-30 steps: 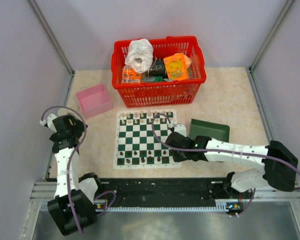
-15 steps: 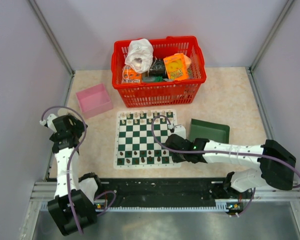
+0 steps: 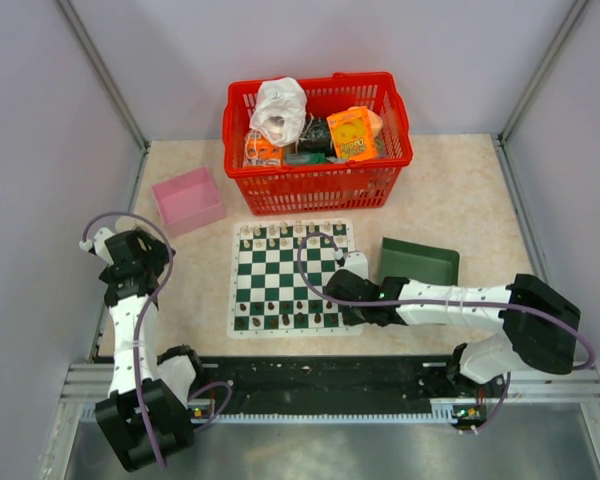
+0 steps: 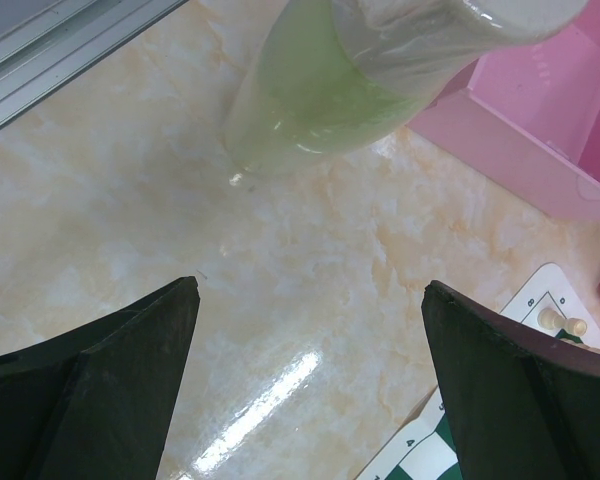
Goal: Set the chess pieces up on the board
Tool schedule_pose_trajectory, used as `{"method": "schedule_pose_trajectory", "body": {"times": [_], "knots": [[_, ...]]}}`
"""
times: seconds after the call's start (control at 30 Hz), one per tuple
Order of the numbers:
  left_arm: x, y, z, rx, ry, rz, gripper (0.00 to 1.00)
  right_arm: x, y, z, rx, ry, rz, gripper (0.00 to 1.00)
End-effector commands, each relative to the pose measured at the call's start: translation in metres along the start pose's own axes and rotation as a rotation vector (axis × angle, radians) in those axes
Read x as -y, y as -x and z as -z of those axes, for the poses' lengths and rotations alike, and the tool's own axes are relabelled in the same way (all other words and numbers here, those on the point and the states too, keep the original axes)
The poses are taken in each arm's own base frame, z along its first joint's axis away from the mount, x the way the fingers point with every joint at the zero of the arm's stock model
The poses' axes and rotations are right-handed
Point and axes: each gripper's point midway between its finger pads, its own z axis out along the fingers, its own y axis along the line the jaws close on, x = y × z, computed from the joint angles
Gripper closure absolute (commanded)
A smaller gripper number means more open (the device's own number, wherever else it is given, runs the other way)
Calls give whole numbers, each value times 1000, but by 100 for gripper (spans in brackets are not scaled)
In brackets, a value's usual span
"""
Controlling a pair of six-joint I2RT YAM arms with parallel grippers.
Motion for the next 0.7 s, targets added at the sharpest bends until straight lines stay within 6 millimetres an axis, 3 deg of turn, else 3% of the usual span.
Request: {"method": "schedule_pose_trajectory", "body": {"times": [0.0, 0.1, 0.4, 0.53, 0.67], "knots": [[0, 8, -1, 33, 1, 10, 1, -9, 6, 0, 26, 17, -1, 88], [1, 8, 0, 33, -2, 11, 1, -8, 7, 1, 30, 22, -3, 73], [1, 7, -1, 29, -2, 9, 1, -13, 16, 17, 56, 66, -9, 62], [2, 7, -1, 28, -7, 10, 1, -7, 41, 43, 146, 56, -16, 55], [-1, 11, 0, 46, 14, 41, 1, 22, 79, 74, 320, -34, -25, 37]]}}
